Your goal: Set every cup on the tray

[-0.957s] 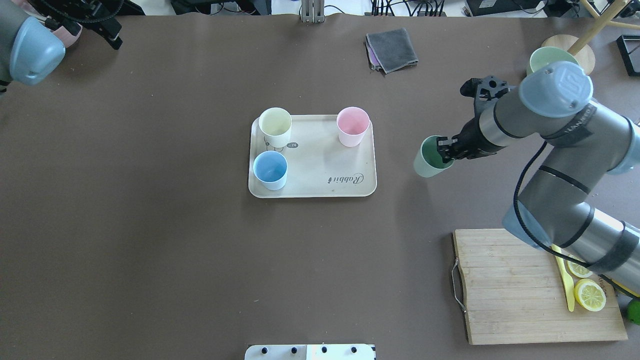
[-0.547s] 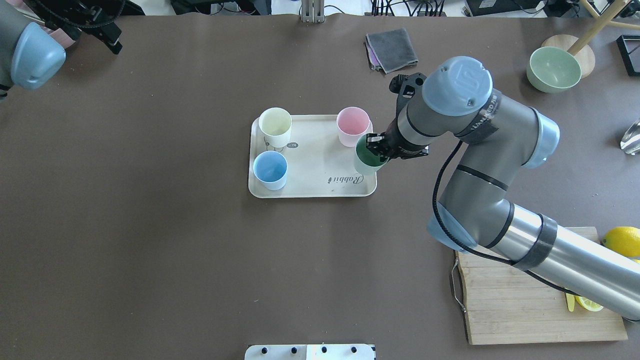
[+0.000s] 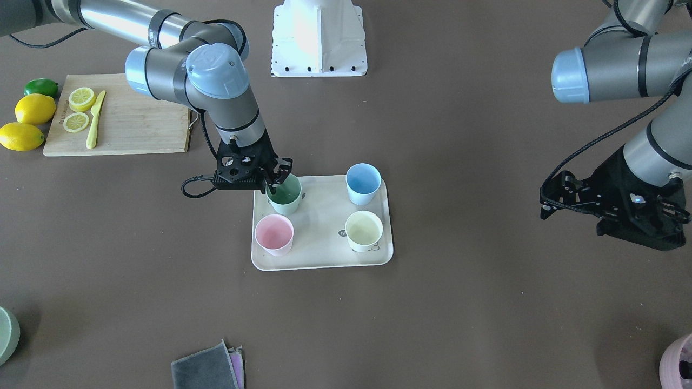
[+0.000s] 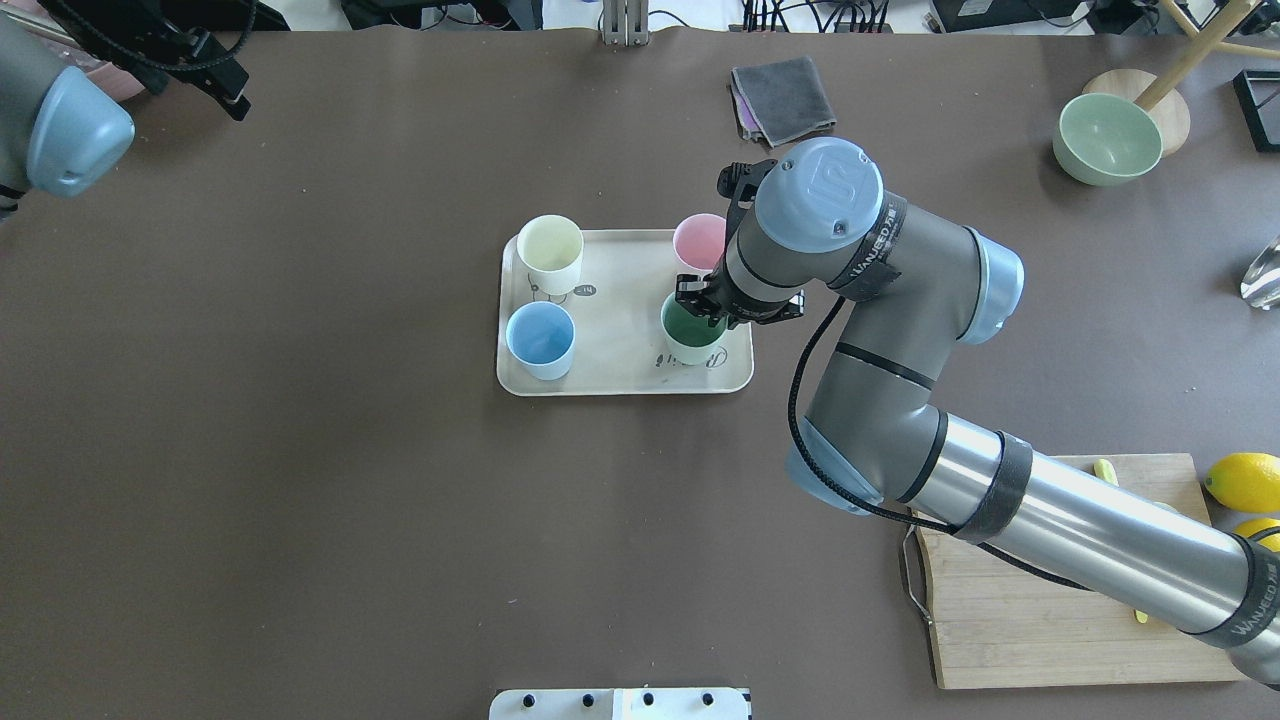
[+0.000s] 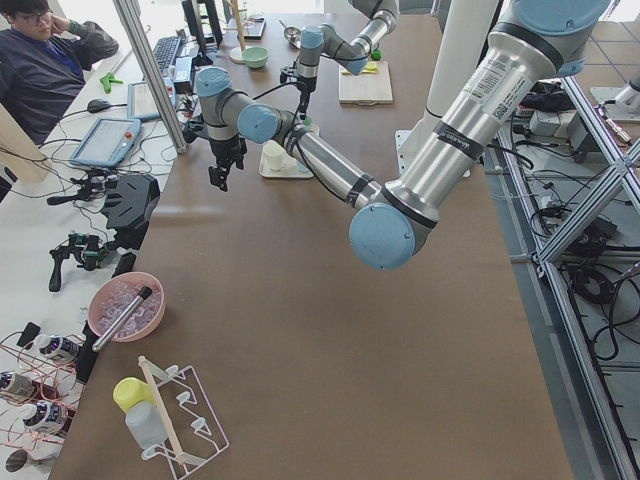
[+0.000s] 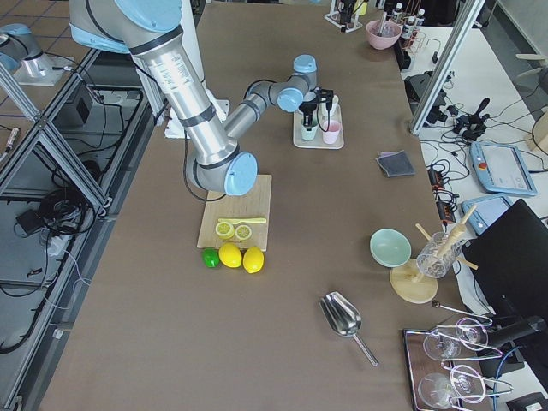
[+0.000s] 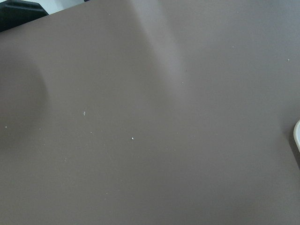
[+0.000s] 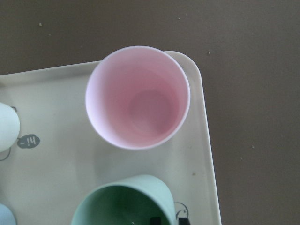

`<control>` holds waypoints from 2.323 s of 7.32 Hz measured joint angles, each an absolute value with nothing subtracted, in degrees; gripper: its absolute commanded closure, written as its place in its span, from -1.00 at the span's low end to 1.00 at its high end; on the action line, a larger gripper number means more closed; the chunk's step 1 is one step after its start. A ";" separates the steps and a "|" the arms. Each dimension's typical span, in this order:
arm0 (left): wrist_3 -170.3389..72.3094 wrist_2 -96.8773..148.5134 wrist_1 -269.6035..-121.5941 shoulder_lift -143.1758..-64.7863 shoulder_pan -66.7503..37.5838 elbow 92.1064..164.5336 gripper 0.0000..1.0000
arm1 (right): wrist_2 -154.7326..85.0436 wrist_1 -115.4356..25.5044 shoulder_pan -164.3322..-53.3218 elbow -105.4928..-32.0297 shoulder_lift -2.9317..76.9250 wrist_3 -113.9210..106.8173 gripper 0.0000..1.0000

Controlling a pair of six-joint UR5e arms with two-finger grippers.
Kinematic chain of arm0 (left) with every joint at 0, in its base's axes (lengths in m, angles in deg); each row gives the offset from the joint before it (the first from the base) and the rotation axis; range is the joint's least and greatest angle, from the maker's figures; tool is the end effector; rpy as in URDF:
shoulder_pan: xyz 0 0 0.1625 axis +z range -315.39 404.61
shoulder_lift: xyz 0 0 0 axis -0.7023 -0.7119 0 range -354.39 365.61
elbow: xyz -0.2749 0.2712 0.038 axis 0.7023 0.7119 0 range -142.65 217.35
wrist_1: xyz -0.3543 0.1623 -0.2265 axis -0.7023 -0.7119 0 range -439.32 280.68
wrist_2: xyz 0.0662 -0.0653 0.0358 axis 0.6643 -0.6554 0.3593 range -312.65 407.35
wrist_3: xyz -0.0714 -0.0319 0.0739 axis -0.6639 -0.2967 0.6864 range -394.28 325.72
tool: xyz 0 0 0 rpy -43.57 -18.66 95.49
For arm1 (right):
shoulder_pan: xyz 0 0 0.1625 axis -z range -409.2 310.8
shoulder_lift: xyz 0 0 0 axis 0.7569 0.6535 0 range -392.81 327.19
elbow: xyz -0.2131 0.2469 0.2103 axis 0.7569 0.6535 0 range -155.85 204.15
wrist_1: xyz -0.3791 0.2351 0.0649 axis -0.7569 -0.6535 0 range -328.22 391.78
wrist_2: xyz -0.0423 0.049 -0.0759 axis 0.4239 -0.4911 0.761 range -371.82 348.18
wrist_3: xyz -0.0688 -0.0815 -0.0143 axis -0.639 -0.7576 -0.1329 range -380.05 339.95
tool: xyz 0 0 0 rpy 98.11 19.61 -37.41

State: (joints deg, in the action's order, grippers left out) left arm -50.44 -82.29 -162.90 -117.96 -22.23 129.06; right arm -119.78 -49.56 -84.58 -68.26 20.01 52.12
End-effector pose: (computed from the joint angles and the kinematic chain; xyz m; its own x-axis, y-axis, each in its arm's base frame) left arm 0.2133 -0.6629 0.2615 0.6595 0.3389 -0.6710 -0.1675 0.9364 0.3083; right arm -0.5203 -0.4922 0.1911 0.6282 0.0888 0.7730 -0.1796 0.9832 0.0330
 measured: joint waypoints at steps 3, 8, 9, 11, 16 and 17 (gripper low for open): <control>-50.07 -82.41 -162.43 -116.97 -24.29 129.62 -0.97 | -126.76 -51.89 -92.90 -70.20 19.95 48.55 -1.00; -29.67 -82.93 -162.68 -98.12 -37.07 134.42 -0.97 | -141.89 -73.47 -122.21 -79.93 36.47 -0.32 -1.00; -27.49 -83.20 -162.71 -93.63 -38.22 134.71 -0.97 | -143.32 -74.01 -127.51 -80.65 41.81 -8.87 -1.00; -26.38 -84.44 -163.21 -85.44 -40.94 136.18 -0.97 | -143.54 -73.16 -133.47 -82.10 54.14 -20.25 -1.00; -26.38 -87.87 -163.69 -77.05 -45.46 139.89 -0.97 | -143.80 -69.19 -135.06 -81.63 63.39 -24.04 -1.00; -26.31 -87.75 -163.87 -77.08 -45.98 140.10 -0.97 | -143.80 -69.12 -135.06 -81.72 63.44 -24.02 -1.00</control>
State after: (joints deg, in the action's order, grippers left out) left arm -26.31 -87.75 -163.87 -77.08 -45.98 140.10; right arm -143.80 -69.12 -135.06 -81.72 63.44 -24.02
